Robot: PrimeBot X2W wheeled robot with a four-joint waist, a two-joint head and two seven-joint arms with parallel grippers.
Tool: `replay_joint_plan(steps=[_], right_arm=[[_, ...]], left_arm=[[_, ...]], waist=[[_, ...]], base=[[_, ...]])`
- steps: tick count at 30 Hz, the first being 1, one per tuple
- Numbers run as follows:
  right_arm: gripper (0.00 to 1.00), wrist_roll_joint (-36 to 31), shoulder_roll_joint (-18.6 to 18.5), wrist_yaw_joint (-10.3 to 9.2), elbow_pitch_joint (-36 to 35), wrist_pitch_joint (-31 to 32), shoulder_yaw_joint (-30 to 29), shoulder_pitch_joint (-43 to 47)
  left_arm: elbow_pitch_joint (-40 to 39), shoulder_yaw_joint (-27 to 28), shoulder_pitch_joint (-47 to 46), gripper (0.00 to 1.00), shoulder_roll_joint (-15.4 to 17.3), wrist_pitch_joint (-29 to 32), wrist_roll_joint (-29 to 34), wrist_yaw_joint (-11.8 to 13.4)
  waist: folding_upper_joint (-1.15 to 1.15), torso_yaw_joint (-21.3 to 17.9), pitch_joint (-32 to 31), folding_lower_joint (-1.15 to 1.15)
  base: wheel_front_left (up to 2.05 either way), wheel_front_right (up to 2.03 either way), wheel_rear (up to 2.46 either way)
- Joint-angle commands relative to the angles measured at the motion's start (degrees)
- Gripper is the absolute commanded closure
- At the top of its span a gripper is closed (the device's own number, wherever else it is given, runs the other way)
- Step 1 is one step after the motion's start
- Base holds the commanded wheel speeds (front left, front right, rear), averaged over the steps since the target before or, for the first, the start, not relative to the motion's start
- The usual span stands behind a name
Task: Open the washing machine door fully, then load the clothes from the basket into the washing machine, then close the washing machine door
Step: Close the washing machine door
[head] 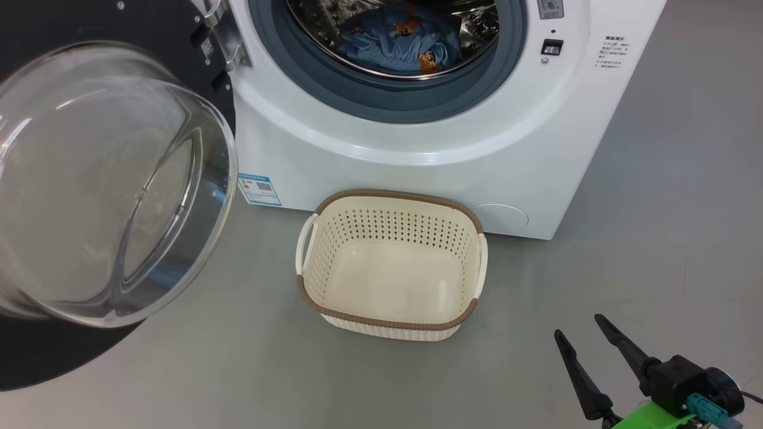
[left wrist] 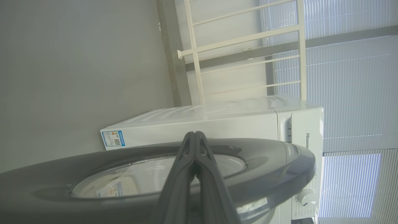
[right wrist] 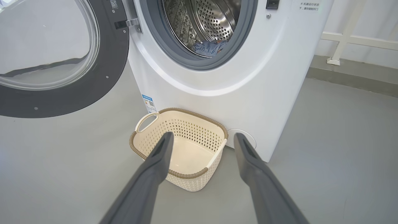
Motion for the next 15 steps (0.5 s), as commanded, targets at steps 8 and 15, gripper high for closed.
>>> replay_joint_plan(steps=[8, 15], right_arm=[[0.0, -0.44, -0.1, 0.08, -1.09, -0.27, 1.31, -1.31], [0.0, -0.37, 0.74, 0.08, -0.88, -0.27, 1.04, -1.0]], left_arm=[[-4.18, 0.67, 2.59, 1.0, 1.5, 3.24, -1.37, 1.55], [-6.65, 0.97, 3.66, 1.0, 0.89, 4.82, -2.06, 2.73]], waist=[[0.0, -0.21, -0.12, 0.0], [0.0, 0.04, -1.45, 0.0]], base=[[0.0, 0.0, 0.0], [0.0, 0.0, 0.0]])
